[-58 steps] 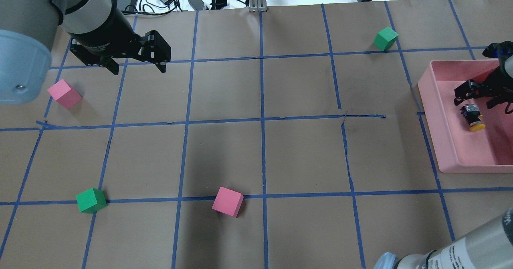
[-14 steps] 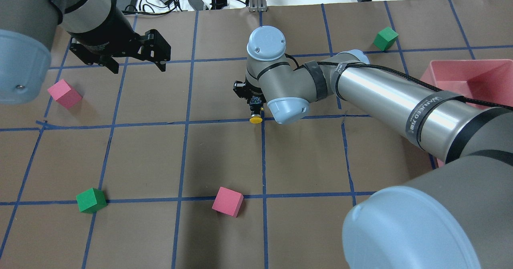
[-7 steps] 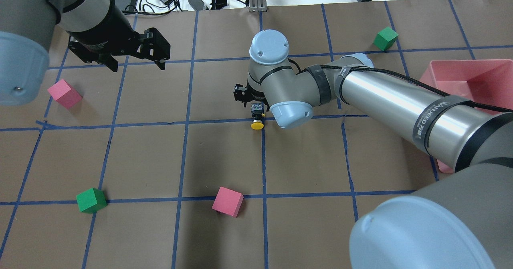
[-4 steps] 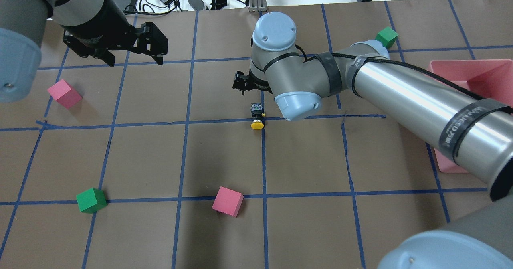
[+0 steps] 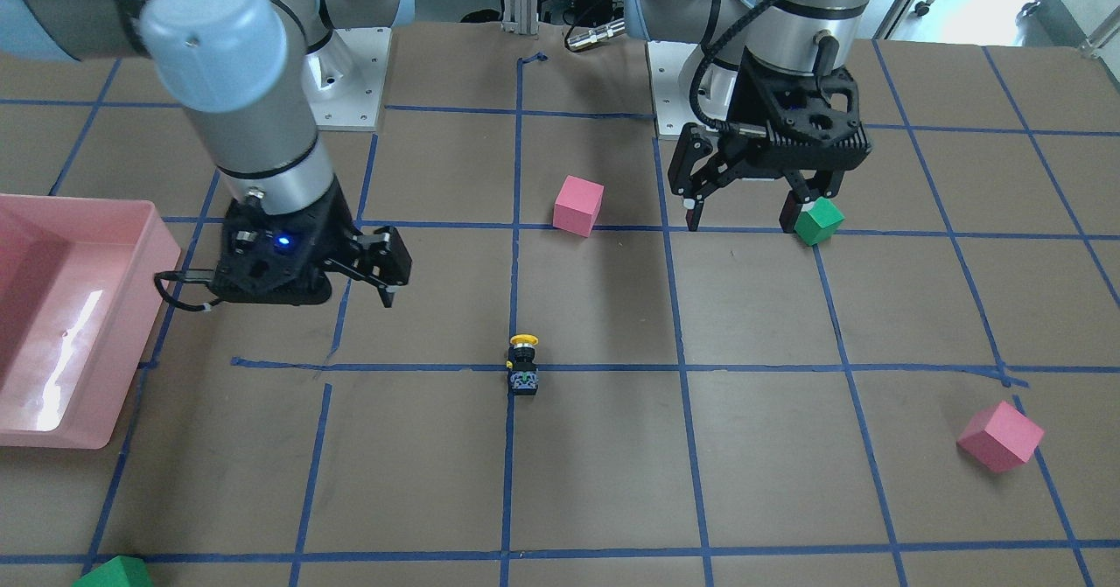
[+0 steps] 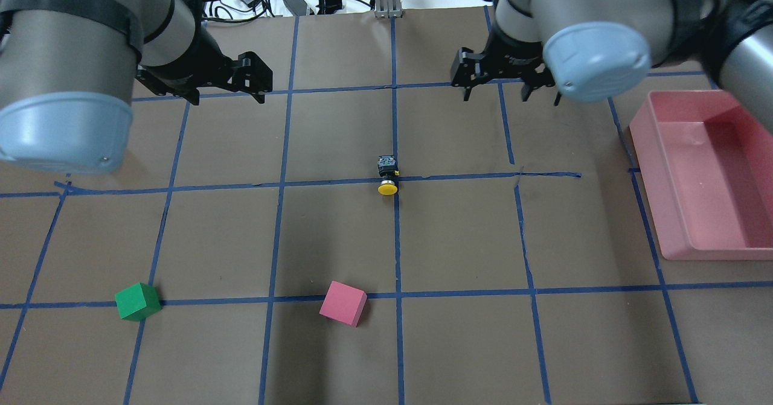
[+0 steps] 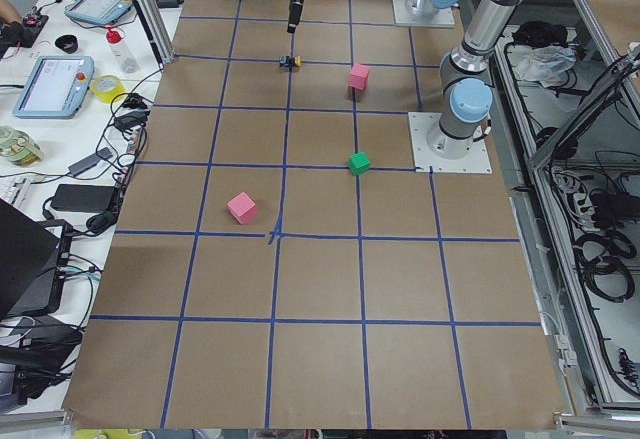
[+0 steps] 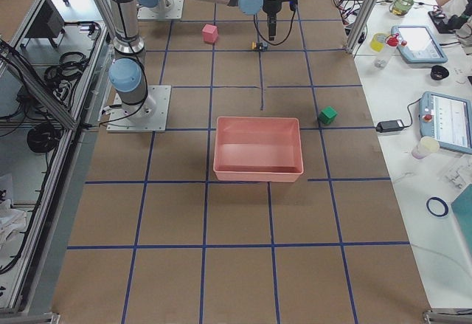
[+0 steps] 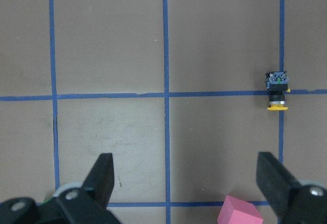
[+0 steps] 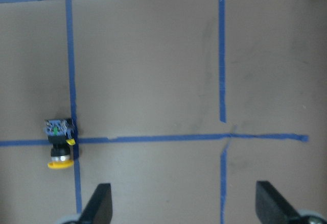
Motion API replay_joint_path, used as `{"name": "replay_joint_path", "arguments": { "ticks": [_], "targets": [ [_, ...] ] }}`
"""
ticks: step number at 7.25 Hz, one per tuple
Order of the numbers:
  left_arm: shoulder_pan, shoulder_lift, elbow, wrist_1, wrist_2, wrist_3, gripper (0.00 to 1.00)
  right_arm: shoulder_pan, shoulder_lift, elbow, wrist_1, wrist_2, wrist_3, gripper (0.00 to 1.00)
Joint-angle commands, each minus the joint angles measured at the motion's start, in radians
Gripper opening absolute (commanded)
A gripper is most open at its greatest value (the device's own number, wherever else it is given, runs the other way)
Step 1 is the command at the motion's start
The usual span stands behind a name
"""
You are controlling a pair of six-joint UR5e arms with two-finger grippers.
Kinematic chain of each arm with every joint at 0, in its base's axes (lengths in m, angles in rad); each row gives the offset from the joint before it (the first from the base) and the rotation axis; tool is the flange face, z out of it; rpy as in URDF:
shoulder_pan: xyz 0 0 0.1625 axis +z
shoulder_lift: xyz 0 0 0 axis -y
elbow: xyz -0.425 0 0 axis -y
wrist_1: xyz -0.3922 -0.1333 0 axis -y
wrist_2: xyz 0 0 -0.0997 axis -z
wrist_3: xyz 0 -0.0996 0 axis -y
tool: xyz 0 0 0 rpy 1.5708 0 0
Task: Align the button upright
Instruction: 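Open the right gripper, releasing the button on its side, and raise it, then reach the left gripper to the lying button and grasp its yellow cap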
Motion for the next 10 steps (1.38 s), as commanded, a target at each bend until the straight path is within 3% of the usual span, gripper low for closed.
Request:
{"name": "replay_joint_path", "arguments": {
  "ticks": [1, 3, 5, 8, 10],
  "targets": [
    [-0.062, -0.019, -0.163, 0.283, 0.005, -0.01, 1.0, -0.055, -0.127, -0.039, 0.224, -0.001, -0.077, 1.0],
    [-0.115, -0.081, -0.317, 0.576, 0.023, -0.026, 1.0, -0.061, -0.13, -0.039, 0.216, -0.001, -0.1, 1.0],
    [-0.191, -0.156, -0.386, 0.759, 0.057, -0.039, 1.0, -0.061, -0.128, -0.039, 0.196, -0.036, -0.101, 1.0],
    [-0.297, -0.332, -0.512, 1.187, 0.133, -0.222, 1.0, -0.061, -0.128, -0.032, 0.196, -0.042, -0.1, 1.0],
    [-0.368, -0.409, -0.506, 1.234, 0.198, -0.26, 1.0, -0.063, -0.128, -0.019, 0.196, -0.044, -0.1, 1.0]
  ]
}}
